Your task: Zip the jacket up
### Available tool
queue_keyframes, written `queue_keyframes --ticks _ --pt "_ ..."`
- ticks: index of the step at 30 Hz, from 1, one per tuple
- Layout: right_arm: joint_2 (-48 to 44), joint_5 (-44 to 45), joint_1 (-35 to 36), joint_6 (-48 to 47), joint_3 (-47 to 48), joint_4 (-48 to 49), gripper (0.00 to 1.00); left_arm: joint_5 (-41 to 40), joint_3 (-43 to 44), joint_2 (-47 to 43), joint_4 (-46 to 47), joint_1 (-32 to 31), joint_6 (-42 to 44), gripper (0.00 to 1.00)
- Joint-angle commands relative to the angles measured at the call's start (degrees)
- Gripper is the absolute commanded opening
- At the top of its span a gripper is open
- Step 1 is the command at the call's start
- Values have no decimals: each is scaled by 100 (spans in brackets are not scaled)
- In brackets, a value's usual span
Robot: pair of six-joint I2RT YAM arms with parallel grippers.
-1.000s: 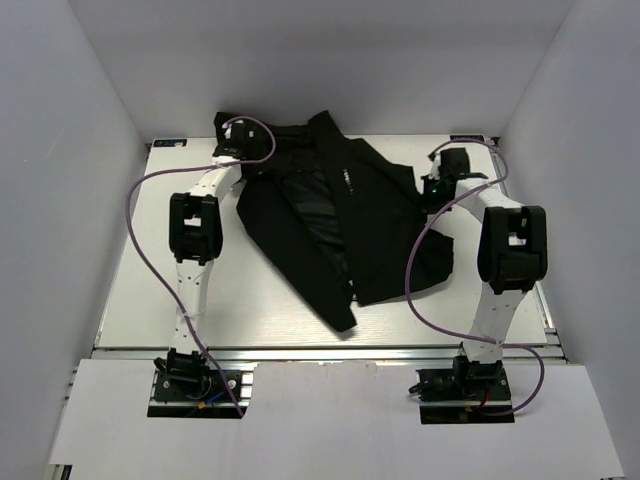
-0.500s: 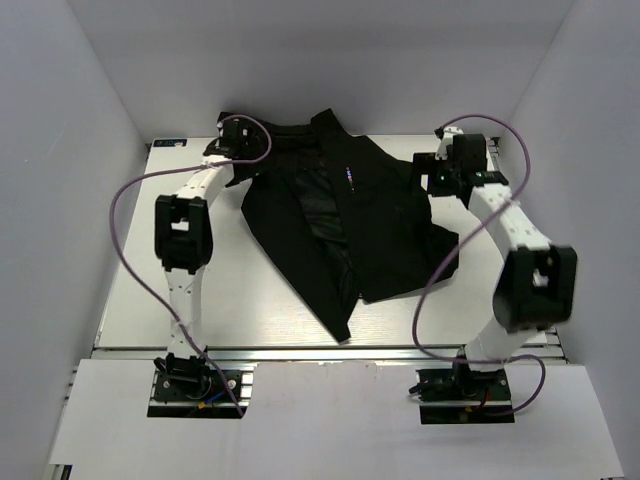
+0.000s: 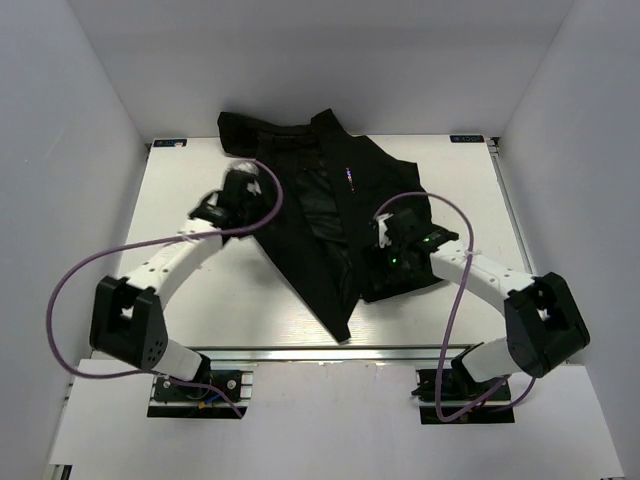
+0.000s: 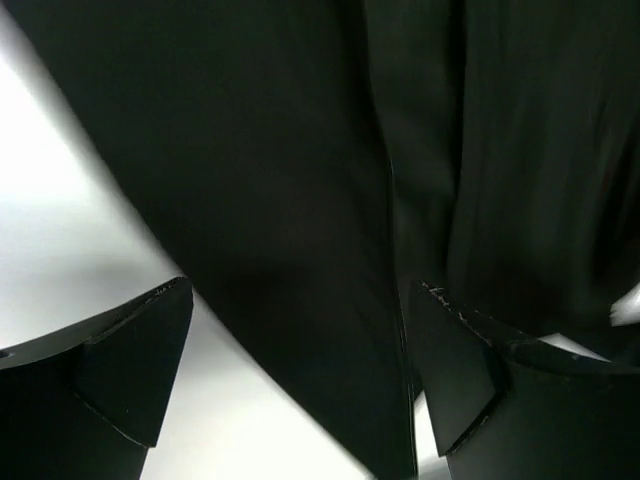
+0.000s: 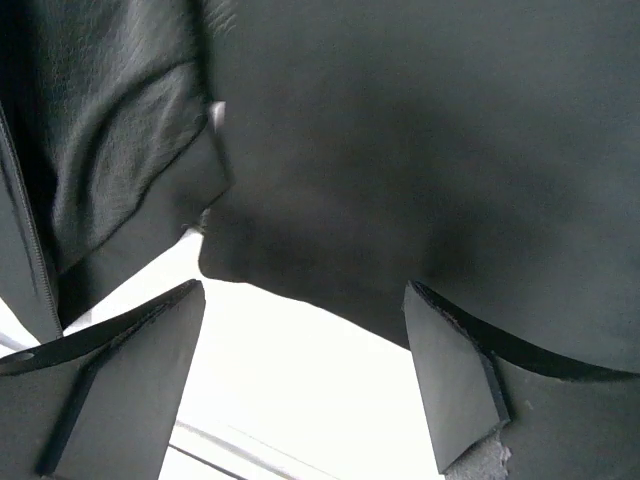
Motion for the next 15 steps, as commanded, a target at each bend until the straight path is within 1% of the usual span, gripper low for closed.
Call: queue_keyframes --ticks 1,2,3,6,7,10,12,14,15 --pt "144 87 388 45 76 261 85 888 -612 360 1009 -472 -528 98" --pt "336 174 529 45 93 314 85 906 -604 475 1099 -560 -581 98" --pt "425 271 565 88 102 341 85 976 -569 589 1205 -727 -573 98" --pt "698 640 583 247 59 402 82 1020 -454 1037 1582 -921 -617 98" --pt "751 719 591 290 50 402 82 1090 -480 1143 1784 -930 -660 98" --pt "857 913 592 422 -73 420 81 1065 -463 1565 1847 -930 -678 98" --pt "892 966 592 484 -144 420 80 706 -402 1897 1681 -922 -626 98" --pt "875 975 600 563 -196 437 76 110 -253 2118 1330 -887 -599 98" --pt "857 923 592 572 -249 464 68 -172 -191 2337 1198 -852 -573 98"
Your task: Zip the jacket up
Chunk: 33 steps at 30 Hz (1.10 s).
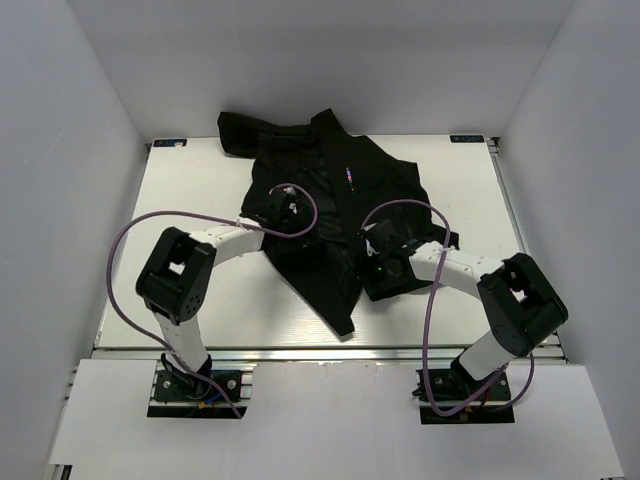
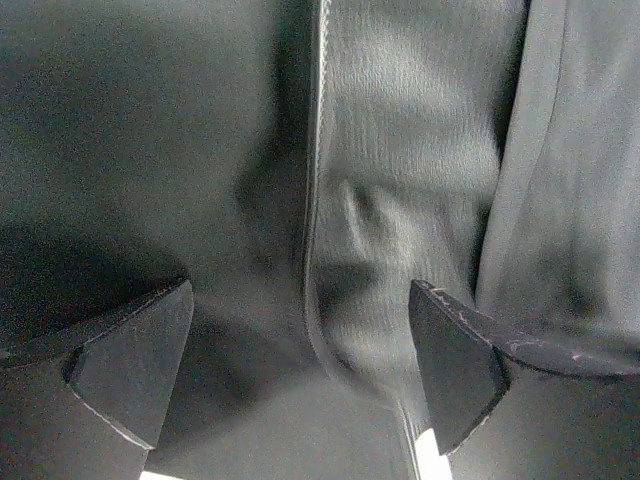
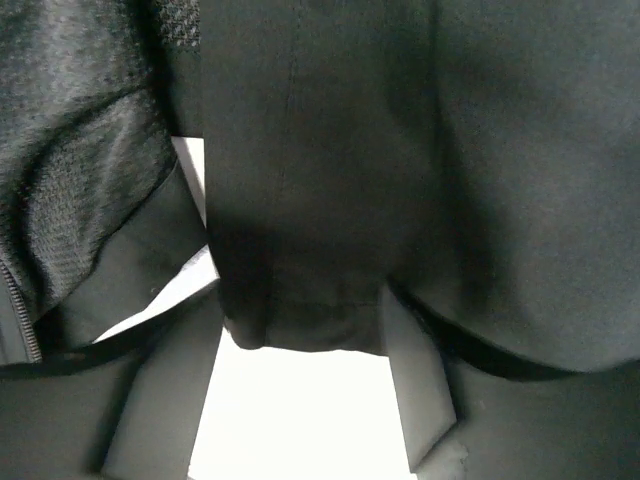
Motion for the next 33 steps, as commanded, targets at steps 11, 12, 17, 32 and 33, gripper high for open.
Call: queue_keyframes --ticks 11,12,17,32,33 --pt "-242 -782 598 -186 20 178 60 -1688 352 570 -734 1470 954 98" --pt "-215 -738 660 -160 64 152 61 -1618 439 552 -795 1471 1086 98" --pt "-162 -36 1143 -186 503 38 61 -380 159 -61 -365 1462 1307 98" --pt "321 817 1882 77 873 46 53 -158 -113 -2075 -892 1462 938 98" --pt "373 827 1882 86 873 63 48 -167 -122 -2145 -892 1462 929 98"
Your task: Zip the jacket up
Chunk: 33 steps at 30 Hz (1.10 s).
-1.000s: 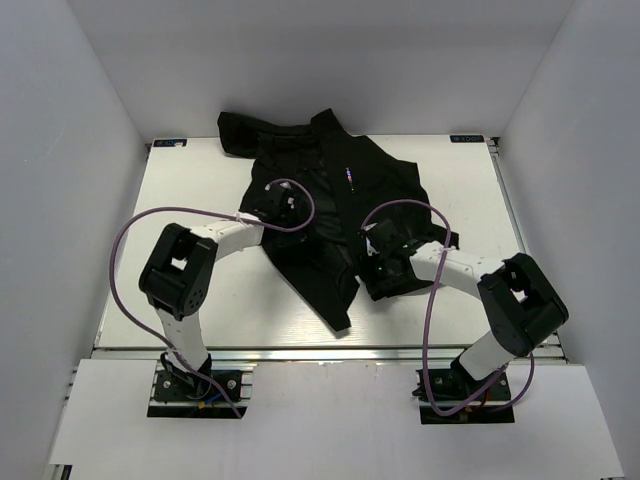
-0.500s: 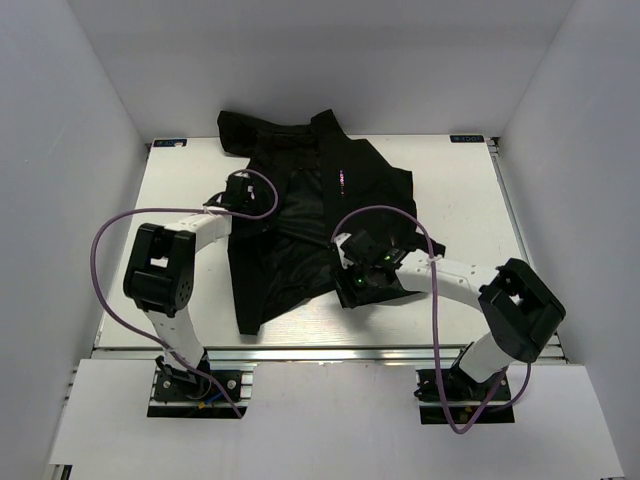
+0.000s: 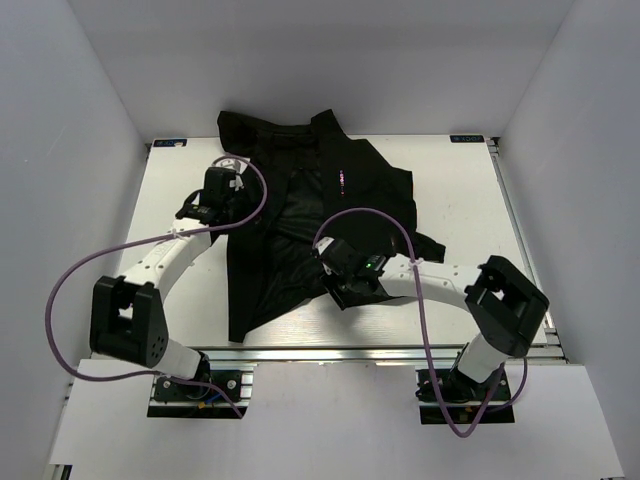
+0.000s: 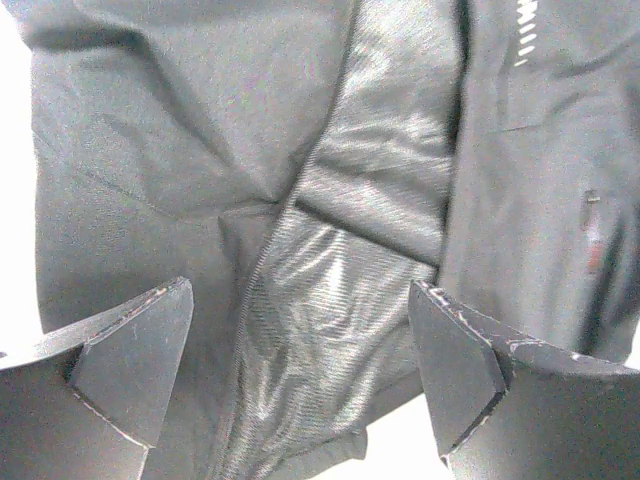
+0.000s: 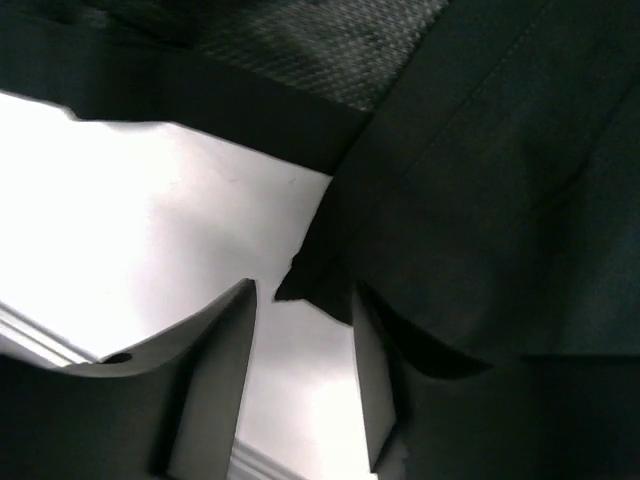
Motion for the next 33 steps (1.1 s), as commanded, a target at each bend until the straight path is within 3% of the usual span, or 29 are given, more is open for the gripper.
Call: queue_keyframes --ticks 1,6,8,12,14,18,22,24,26,33 --pt "142 407 20 200 167 28 44 67 -109 -412 -114 -13 -142 98" --pt "291 495 20 261 141 46 24 111 -118 -510 -158 -13 -133 98" --pt "292 539 20 270 123 -6 0 128 -136 -510 -149 -13 -125 98" --pt "-286 347 -6 305 -9 46 0 488 -162 -440 -26 -13 -98 98" --pt "-560 206 -76 384 -53 99 0 1084 -284 -413 245 -40 -63 98" --pt "-1498 -416 -803 700 -254 195 0 1771 -513 -343 624 -469 156 98" --pt "-2133 -2294 -1675 772 -685 608 0 2262 -522 34 904 -1225 210 98" --pt "-2353 -2632 -1851 745 -834 732 0 3043 -636 262 1483 -1331 -9 98" --pt "-2485 -2756 -1887 771 -914 863 0 3719 -855 395 2272 -1393 -414 98" --pt "-2758 -2809 -2036 1025 -1178 1223 0 4356 -927 940 3296 -1762 -1003 98"
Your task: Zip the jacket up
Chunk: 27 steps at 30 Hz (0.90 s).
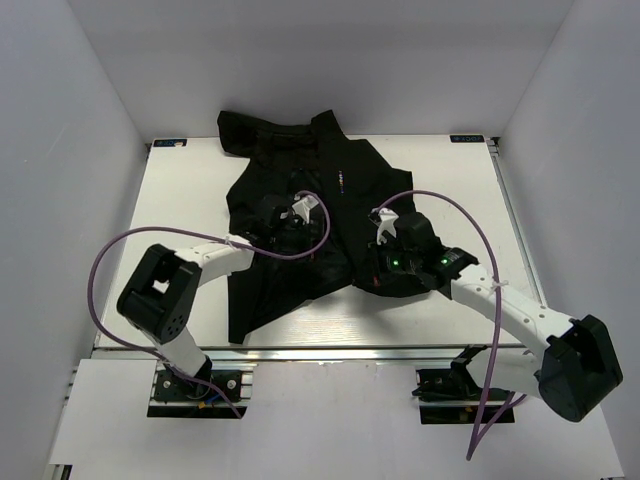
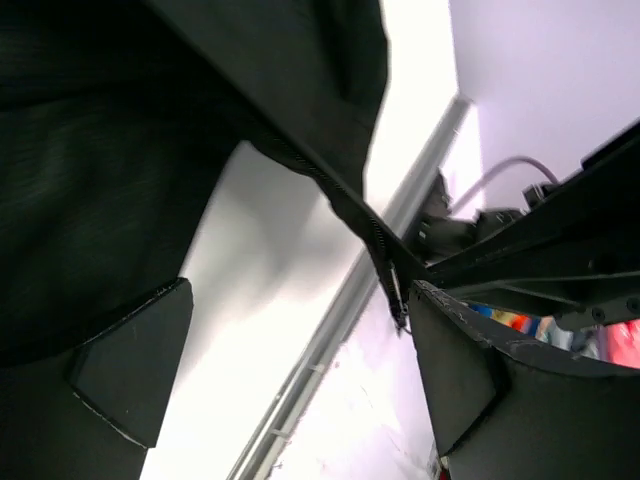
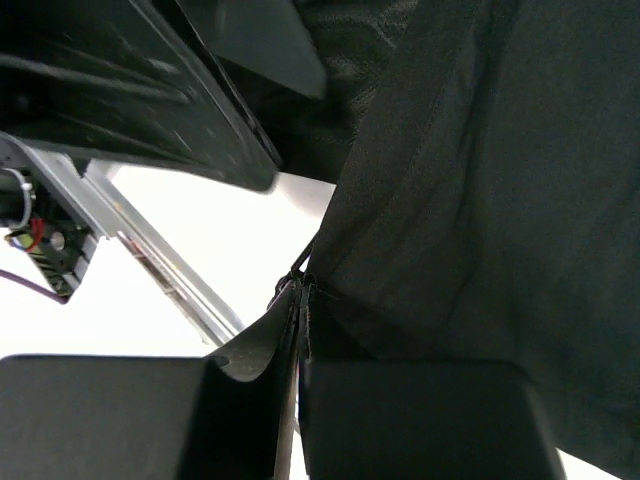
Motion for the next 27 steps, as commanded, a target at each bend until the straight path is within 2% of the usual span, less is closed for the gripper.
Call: queue_keyframes --ticks 1,5,6,8,18,22,25,27 --pt "-306 -335 -91 178 -65 455 0 662 0 64 783 -173 -295 98" --pt "-306 -783 -118 72 -161 568 0 583 -9 327 994 -226 -427 96" --pt "-323 -783 -118 107 -197 595 0 609 61 389 1002 -226 -418 90" --pt "-385 -652 -170 178 -232 587 0 689 105 538 1107 -235 -436 84" --pt "-271 -933 -214 2 -285 551 0 636 185 785 1415 -332 -620 83" --pt "-297 -731 -223 64 -294 543 0 715 62 846 2098 -367 -936 82" --pt "-297 -590 -232 108 -285 516 0 873 0 916 2512 -367 -1130 78" --pt "-289 -511 -250 169 -294 508 0 1040 18 961 2646 -367 -1226 68"
